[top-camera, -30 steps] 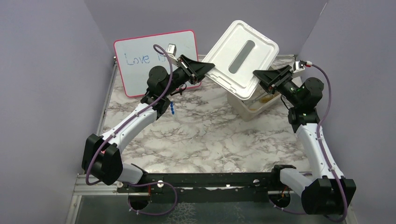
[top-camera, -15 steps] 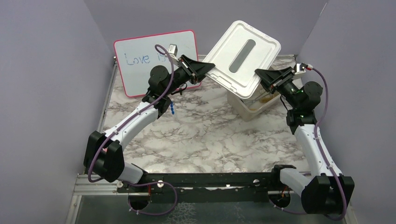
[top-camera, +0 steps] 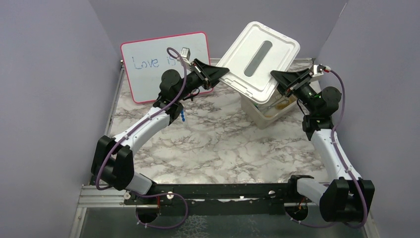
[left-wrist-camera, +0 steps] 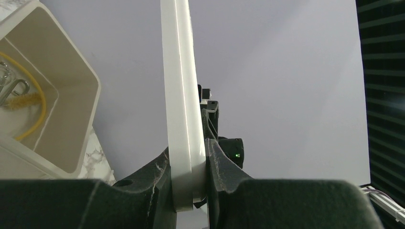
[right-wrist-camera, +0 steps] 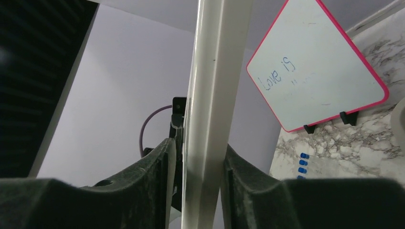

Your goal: Organize the chemistry lab equipment

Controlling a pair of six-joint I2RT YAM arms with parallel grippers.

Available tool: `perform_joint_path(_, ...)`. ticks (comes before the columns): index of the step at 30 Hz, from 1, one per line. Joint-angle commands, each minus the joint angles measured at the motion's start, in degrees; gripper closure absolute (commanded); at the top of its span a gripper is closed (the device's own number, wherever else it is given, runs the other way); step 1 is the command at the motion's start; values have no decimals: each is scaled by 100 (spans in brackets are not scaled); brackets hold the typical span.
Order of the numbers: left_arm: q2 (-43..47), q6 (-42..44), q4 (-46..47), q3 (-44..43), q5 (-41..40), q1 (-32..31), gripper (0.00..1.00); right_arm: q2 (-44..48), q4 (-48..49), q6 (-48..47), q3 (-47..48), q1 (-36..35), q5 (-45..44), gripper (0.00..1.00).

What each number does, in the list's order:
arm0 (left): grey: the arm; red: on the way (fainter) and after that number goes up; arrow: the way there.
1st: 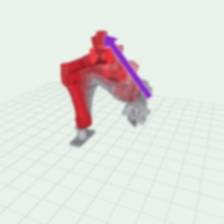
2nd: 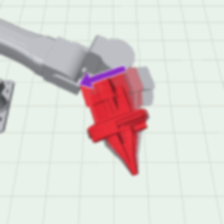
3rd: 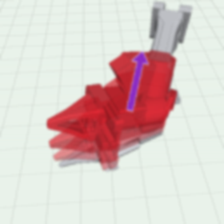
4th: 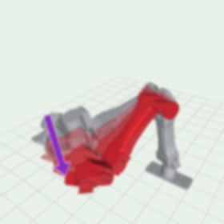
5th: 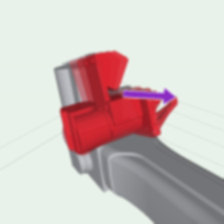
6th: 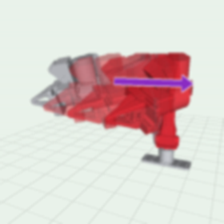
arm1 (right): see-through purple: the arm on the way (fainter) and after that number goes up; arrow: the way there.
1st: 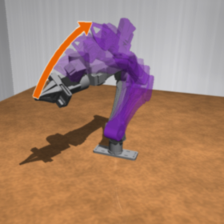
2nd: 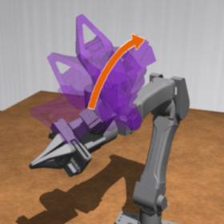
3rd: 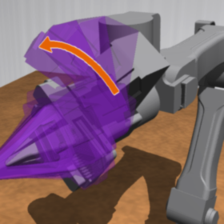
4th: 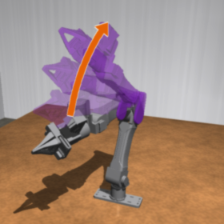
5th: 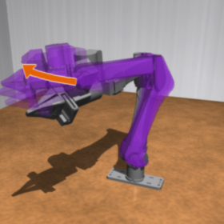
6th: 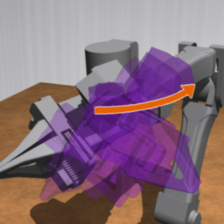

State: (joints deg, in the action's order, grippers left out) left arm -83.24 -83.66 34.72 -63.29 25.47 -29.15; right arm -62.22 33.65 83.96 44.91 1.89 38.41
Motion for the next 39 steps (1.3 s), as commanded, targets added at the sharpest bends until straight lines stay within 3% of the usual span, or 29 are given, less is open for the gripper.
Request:
perform_joint_path(1,-183,54,174,-41,337,-47,88,43,344,-91,139,-31,254,64)
perform_joint_path(4,-226,81,179,-32,348,-47,84,27,173,-224,172,-31,191,79)
perform_joint_path(7,-251,111,175,43,275,-34,66,63,27,-380,135,-31,-31,91)
perform_joint_path(12,-318,325,175,249,46,50,31,271,-574,-553,55,-31,-736,98)
perform_joint_path(19,-443,918,141,557,-333,154,12,498,-1571,-1068,22,-6,-1915,99)
perform_joint_path(24,-772,1178,140,532,-218,155,10,403,-1961,-1215,-91,120,-2410,99)
perform_joint_path(32,-1557,1390,140,195,112,124,17,-287,-1636,-1269,-261,153,-2814,99)
perform_joint_path(39,-2035,1553,134,-6,81,4,18,-141,-1451,-1530,-691,153,-3209,98)
